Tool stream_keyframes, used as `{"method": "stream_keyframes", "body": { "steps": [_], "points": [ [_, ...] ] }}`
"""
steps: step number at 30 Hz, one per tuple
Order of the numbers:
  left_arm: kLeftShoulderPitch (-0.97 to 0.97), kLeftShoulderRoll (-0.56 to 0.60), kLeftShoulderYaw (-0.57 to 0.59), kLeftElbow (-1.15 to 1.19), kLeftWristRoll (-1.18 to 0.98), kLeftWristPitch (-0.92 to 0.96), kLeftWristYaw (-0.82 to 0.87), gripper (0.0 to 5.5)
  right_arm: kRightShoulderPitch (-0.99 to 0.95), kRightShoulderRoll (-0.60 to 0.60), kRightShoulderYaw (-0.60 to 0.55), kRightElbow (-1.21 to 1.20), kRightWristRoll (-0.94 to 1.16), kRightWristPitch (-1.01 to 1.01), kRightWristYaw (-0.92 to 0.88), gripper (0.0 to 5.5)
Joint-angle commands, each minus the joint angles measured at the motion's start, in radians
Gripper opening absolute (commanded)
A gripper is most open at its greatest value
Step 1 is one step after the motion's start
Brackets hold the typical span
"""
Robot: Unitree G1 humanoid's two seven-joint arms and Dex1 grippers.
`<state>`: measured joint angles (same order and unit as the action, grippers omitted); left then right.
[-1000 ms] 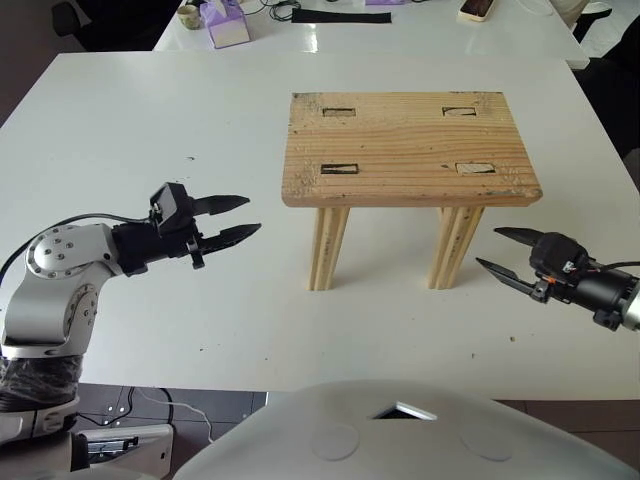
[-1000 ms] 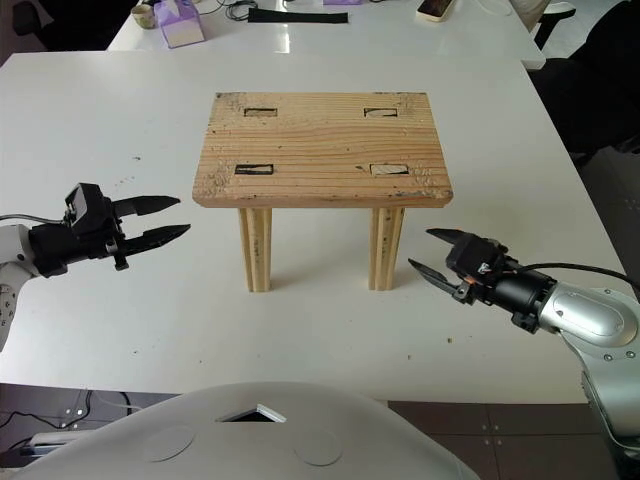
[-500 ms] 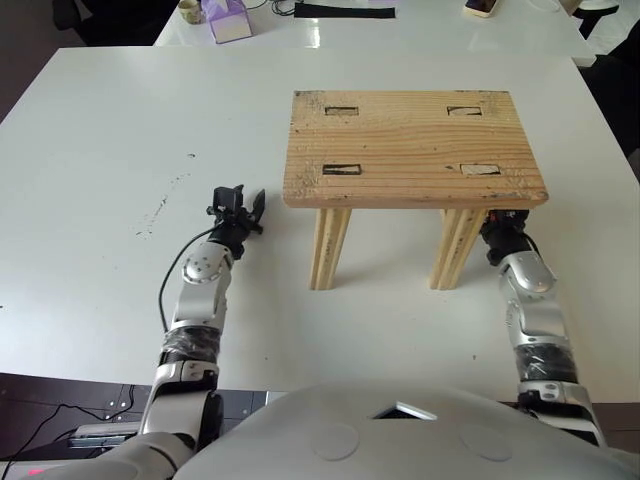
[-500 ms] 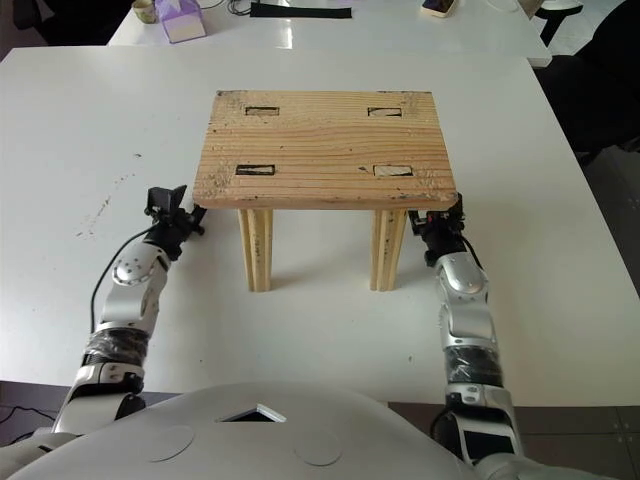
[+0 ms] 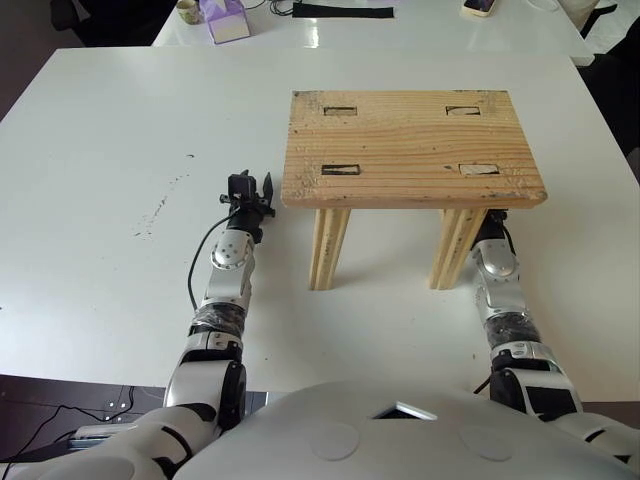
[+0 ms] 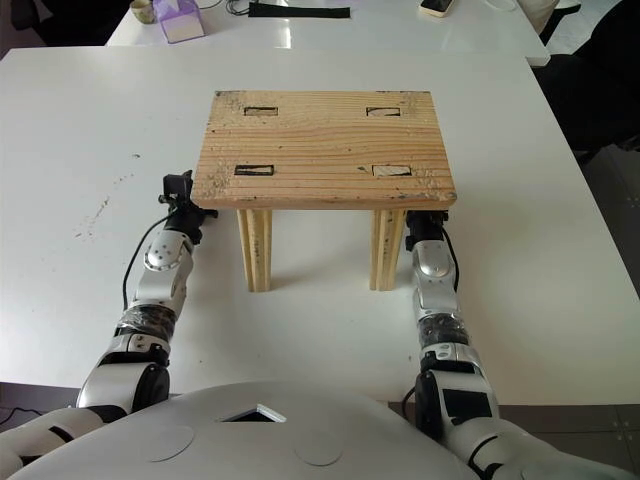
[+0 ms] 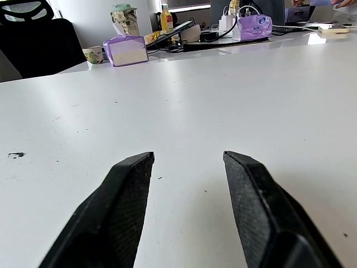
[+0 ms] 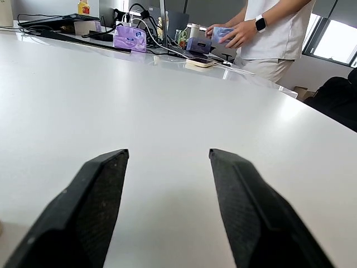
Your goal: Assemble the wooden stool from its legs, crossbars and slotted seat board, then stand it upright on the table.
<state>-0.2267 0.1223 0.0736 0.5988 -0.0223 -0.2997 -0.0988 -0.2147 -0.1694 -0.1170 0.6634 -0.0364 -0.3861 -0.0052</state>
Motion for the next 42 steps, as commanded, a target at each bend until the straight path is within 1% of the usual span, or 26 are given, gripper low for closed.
{"method": "stream_keyframes", "body": {
  "steps": [1, 9, 17, 37, 42],
  "points": [
    [0.004, -0.026, -0.017, 0.063, 0.015, 0.005, 0.013, 2.33, -0.062, -0.013, -0.001, 0.083, -0.006, -0.031, -0.008, 2.68],
    [-0.098, -0.025, -0.005, 0.192, 0.021, -0.05, 0.041, 2.33, -0.158, -0.008, 0.025, 0.211, -0.026, -0.083, 0.003, 2.68],
    [-0.117, -0.034, -0.013, 0.277, 0.039, -0.098, 0.072, 2.33, -0.208, -0.031, 0.045, 0.306, -0.04, -0.103, 0.013, 2.68],
    [-0.138, -0.057, 0.015, 0.329, 0.016, -0.1, 0.119, 2.33, -0.223, -0.052, 0.048, 0.382, -0.052, -0.127, -0.01, 2.68],
    [-0.154, -0.062, 0.027, 0.347, 0.006, -0.081, 0.127, 2.33, -0.23, -0.058, 0.03, 0.395, -0.037, -0.11, -0.022, 2.68]
  ]
}}
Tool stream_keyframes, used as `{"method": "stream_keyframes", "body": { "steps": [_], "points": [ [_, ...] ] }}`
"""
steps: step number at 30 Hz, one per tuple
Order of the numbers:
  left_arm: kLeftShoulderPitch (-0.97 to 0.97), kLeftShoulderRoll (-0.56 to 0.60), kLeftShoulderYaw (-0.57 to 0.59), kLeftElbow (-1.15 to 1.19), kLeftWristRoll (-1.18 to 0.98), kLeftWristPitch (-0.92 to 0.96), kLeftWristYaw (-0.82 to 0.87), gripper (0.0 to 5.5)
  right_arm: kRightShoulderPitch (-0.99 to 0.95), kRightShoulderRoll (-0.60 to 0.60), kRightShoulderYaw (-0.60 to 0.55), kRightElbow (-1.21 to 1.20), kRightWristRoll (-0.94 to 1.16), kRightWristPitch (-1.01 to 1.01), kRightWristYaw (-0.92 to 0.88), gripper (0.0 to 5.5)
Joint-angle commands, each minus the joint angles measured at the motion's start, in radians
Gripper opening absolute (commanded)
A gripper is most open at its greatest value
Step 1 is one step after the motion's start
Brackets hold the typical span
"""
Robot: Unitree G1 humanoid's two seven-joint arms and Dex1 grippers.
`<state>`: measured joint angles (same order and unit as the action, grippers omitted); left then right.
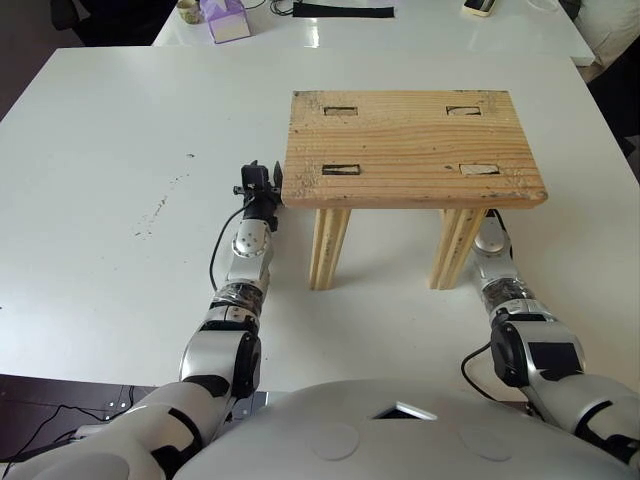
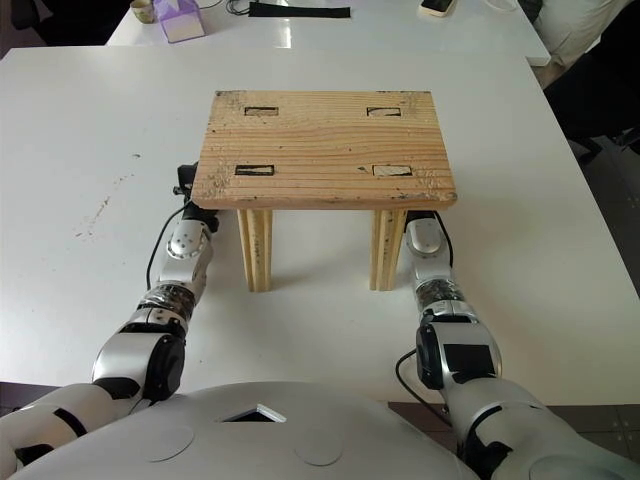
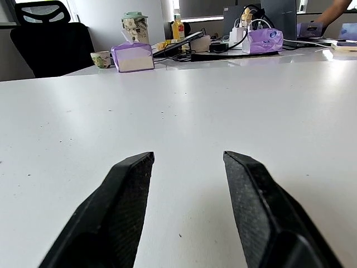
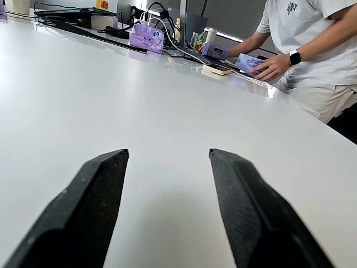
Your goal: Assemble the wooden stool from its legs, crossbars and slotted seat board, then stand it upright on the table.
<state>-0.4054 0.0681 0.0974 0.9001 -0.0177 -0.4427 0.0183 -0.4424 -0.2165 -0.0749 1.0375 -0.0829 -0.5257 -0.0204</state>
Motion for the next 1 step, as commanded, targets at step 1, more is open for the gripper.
{"method": "stream_keyframes", "body": {
  "steps": [1],
  "points": [
    [0.025, -0.007, 0.002, 0.047, 0.003, 0.065, 0.012, 2.33, -0.003, -0.009, -0.019, 0.023, 0.018, 0.034, -0.007, 2.68]
  ]
}}
